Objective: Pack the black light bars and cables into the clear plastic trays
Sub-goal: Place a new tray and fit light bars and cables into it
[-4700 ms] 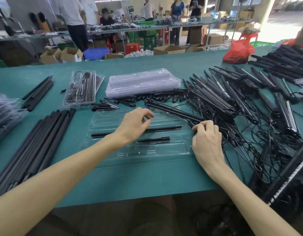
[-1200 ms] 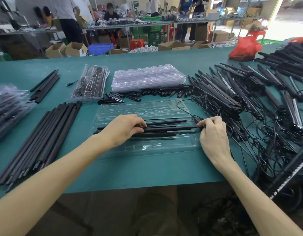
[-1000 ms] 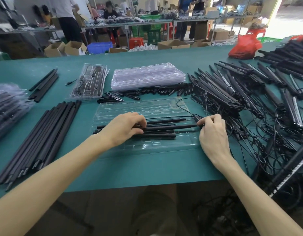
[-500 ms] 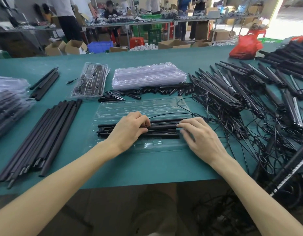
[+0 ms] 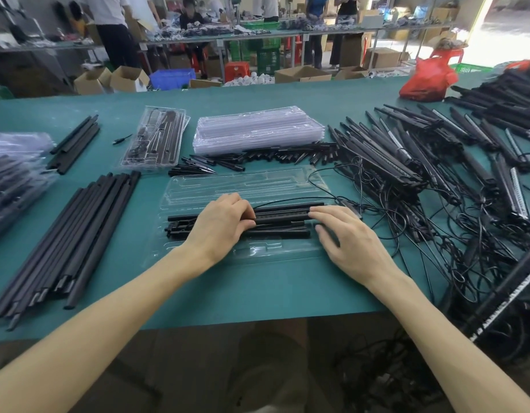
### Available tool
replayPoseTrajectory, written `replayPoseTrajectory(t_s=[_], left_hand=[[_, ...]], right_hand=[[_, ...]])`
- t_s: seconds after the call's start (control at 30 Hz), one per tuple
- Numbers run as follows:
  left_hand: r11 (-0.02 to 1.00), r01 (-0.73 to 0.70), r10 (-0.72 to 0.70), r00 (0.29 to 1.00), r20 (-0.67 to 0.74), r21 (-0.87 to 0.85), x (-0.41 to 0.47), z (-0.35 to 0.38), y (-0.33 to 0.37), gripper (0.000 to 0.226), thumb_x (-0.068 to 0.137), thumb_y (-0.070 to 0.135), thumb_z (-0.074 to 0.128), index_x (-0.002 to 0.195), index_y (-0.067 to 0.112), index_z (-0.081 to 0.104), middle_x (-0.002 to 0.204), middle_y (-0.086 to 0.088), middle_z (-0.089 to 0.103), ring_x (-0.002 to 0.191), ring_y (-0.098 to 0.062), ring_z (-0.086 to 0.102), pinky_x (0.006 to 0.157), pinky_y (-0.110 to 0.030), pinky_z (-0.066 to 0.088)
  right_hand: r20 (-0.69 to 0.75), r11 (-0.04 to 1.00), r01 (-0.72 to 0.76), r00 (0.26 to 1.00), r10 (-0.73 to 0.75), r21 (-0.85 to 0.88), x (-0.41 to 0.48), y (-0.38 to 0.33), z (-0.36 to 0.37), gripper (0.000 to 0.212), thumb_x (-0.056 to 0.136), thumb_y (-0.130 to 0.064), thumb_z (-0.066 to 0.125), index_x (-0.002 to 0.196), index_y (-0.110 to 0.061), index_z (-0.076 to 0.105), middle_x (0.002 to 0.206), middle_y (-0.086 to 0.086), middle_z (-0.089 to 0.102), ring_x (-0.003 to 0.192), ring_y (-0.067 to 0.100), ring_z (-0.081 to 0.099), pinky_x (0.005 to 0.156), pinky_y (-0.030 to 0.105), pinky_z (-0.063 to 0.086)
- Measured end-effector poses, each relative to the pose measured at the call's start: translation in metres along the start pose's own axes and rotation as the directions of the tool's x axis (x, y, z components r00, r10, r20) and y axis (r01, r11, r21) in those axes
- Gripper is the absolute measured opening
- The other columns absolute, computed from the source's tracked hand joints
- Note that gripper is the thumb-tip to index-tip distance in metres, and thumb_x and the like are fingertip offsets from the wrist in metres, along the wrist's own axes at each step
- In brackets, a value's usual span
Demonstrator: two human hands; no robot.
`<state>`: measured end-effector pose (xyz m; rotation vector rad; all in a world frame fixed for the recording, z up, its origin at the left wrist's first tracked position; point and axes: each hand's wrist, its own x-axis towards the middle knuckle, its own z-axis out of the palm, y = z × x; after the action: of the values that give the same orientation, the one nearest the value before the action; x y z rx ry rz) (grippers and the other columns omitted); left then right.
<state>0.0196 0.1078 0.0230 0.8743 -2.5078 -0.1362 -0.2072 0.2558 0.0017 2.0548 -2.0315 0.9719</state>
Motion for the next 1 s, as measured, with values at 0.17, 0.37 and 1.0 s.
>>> replayPoseTrajectory(t_s=[0.17, 0.37, 1.0], left_hand=[[0.994, 0.0, -0.003, 1.0, -0.03, -0.108, -0.006, 0.001, -0.005, 0.019, 0.094, 0.024, 0.069, 0.11, 0.014, 0.066, 0.107, 0.003, 0.058, 0.106, -0.015, 0.052, 0.099, -0.031, 0.044], [0.989, 0.055, -0.077, 0.983, -0.164, -0.136, -0.006, -0.014, -0.02, 0.016, 0.095, 0.02, 0.068, 0.11, 0.014, 0.067, 0.102, 0.004, 0.055, 0.097, -0.012, 0.052, 0.096, -0.03, 0.042], [0.944, 0.242, -0.204, 0.962, 0.182, -0.225, -0.04, -0.05, -0.091, 0.025, 0.089, 0.024, 0.075, 0.114, 0.023, 0.076, 0.113, 0.005, 0.065, 0.113, -0.016, 0.056, 0.105, -0.031, 0.038]], right_hand=[[0.004, 1.0, -0.003, 1.0, 0.003, -0.007, 0.0, 0.0, 0.0, 0.031, 0.1, -0.016, 0.056, 0.13, -0.012, 0.066, 0.133, -0.004, 0.063, 0.13, 0.011, 0.05, 0.111, 0.022, 0.037], [-0.04, 0.997, -0.013, 0.999, 0.01, -0.074, 0.002, 0.003, 0.001, 0.033, 0.098, -0.015, 0.06, 0.129, -0.007, 0.063, 0.124, 0.001, 0.067, 0.124, 0.021, 0.051, 0.108, 0.037, 0.042], [-0.09, 0.98, -0.195, 0.976, 0.198, 0.037, 0.007, 0.015, 0.001, 0.024, 0.099, -0.003, 0.057, 0.117, -0.009, 0.071, 0.112, 0.001, 0.069, 0.114, 0.017, 0.05, 0.096, 0.016, 0.03]])
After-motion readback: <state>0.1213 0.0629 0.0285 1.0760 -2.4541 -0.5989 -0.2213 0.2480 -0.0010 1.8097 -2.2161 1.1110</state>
